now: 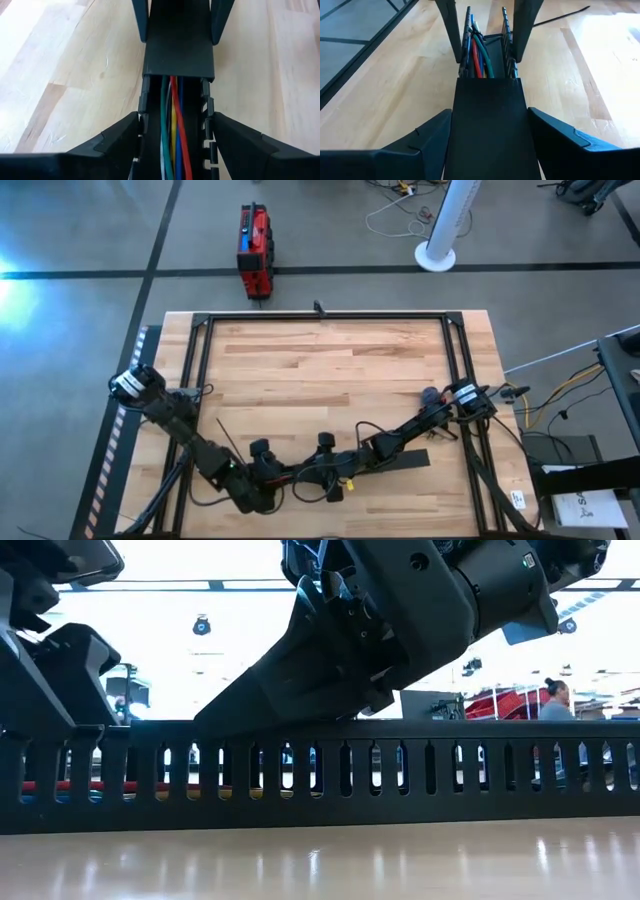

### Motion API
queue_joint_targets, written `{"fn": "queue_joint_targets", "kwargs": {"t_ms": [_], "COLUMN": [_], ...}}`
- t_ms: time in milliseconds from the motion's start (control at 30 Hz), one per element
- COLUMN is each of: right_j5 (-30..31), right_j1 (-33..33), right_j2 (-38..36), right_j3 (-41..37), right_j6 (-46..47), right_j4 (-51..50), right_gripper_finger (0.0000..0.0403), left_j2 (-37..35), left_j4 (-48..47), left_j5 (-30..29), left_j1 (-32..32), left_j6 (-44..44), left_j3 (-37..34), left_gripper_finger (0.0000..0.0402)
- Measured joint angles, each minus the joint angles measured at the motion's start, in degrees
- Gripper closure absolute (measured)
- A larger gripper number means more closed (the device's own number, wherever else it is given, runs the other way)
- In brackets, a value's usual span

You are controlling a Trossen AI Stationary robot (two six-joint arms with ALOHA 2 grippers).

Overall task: Ziptie cables
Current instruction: Close the cable duct using the cable lid

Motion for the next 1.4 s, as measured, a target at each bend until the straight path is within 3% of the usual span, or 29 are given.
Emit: {"fn": "queue_joint_targets", "kwargs": {"t_ms": [400,667,1133,1400], "right_j5": [-3.7,-5.0,-4.5,-5.0], "right_j1": [-0.1,-0.3,-0.7,-0.7], "right_j2": [0.0,0.1,0.1,0.2], "right_j3": [-0.2,-0.2,-0.2,-0.1], "right_j6": [-0.5,-0.9,-0.8,-0.7], "right_j4": [1.4,2.5,3.0,2.1], "right_gripper_finger": [0.0170,0.0162,0.0162,0.0166], "left_j2": [1.9,2.1,1.7,-5.0], "left_j4": [4.4,8.9,10.6,7.1], "left_j5": [-1.7,-1.9,-4.0,-4.6], "left_j1": [0.0,0.5,2.4,2.5], "left_j6": [1.8,7.6,13.2,13.2], "left_j3": [-0.7,-0.9,-0.9,-0.7], "left_gripper_finger": [0.0185,0.0191,0.0171,0.0142]}}
